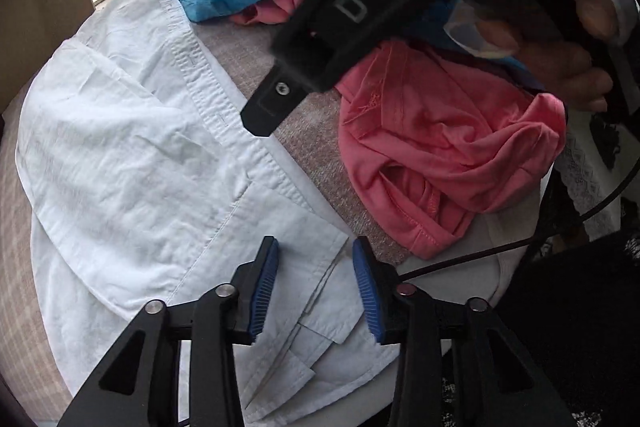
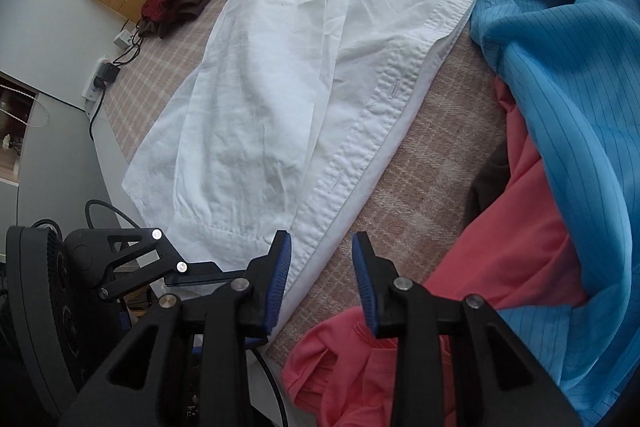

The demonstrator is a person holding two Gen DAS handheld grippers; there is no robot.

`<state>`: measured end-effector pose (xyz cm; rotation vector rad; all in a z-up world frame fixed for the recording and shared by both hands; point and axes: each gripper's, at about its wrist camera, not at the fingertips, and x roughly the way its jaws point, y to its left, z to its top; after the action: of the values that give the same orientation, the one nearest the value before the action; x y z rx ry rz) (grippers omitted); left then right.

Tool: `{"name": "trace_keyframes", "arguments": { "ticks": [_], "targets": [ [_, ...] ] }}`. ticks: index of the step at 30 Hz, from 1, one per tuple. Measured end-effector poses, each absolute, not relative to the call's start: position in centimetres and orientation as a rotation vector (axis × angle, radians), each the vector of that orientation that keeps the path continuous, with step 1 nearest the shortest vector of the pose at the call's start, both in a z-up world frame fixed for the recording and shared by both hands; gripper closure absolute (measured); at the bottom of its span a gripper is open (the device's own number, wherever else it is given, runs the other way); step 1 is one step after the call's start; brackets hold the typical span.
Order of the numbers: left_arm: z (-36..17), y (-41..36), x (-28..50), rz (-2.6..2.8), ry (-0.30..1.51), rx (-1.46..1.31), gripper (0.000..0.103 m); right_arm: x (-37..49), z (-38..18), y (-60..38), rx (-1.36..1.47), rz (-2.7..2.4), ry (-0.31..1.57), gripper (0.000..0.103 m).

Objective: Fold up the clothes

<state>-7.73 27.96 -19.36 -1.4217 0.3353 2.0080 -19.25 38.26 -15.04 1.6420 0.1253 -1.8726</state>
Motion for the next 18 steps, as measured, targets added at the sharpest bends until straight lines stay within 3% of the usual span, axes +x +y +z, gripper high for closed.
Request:
{"name": "trace_keyframes", "arguments": {
  "ticks": [2,9,12,13,14,16,18],
  "targets": [
    [-19.1,27.1,-8.1,1.990,0.267,-1.428,0.102,-19.3,-15.2,38.6,1.644,-1.881,0.114,0.071],
    [-16.9,25.7,-7.7,1.985,0.212,-1.347,0.103,-19.2,-15.6,38.9,1.656,-1.875,0.062,0.071],
    [-17.1,26.0,-7.6,2.011,0.285,-1.367,0.103,-19.1,-15.6,38.8,1.657,-1.873,0.053,0.071],
    [-17.3,26.2,-7.6,2.034,0.321,-1.378,0.097,-19.1,-15.6,38.8,1.657,-1.872,0.050,0.071],
    [-17.6,26.6,-7.5,2.050,0.354,-1.385,0.078,-19.1,-15.6,38.8,1.657,-1.871,0.047,0.071],
    [-18.2,27.8,-7.0,2.064,0.419,-1.376,0.058,-19.1,-15.5,38.7,1.658,-1.870,0.040,0.071],
    [-18.6,28.9,-6.1,2.055,0.499,-1.338,0.057,-19.1,-15.5,38.6,1.658,-1.869,0.034,0.071]
  ]
}}
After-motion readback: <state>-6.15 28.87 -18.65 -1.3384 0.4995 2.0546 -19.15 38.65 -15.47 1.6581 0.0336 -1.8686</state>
